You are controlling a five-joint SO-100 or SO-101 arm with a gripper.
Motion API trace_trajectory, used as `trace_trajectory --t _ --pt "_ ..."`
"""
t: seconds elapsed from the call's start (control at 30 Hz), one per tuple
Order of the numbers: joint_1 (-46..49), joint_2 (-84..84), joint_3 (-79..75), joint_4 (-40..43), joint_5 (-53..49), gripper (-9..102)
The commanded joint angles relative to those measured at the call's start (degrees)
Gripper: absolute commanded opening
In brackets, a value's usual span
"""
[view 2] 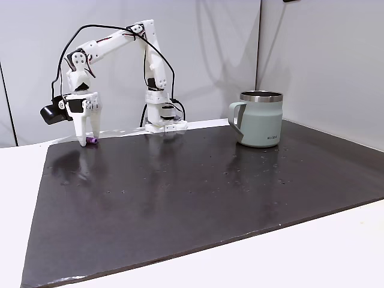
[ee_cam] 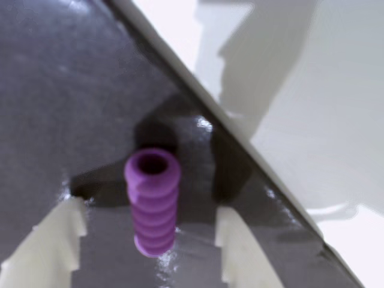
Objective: Grasp a pengrip and put it in the cup.
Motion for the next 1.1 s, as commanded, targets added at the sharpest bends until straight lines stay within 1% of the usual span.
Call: trace_trajectory --t 0.0,0.23,0.6,0.8,1.07 --pt "0.70 0.35 0.79 -2.29 -2.02 25" --pt "2.02 0.35 1.67 -2.55 -3.87 19" --pt "2.81 0.35 1.67 -2.55 -4.66 2" --pt "0.97 3.34 1.67 -0.70 -3.08 0" --pt "-7.29 16.35 1.58 7.29 3.34 0"
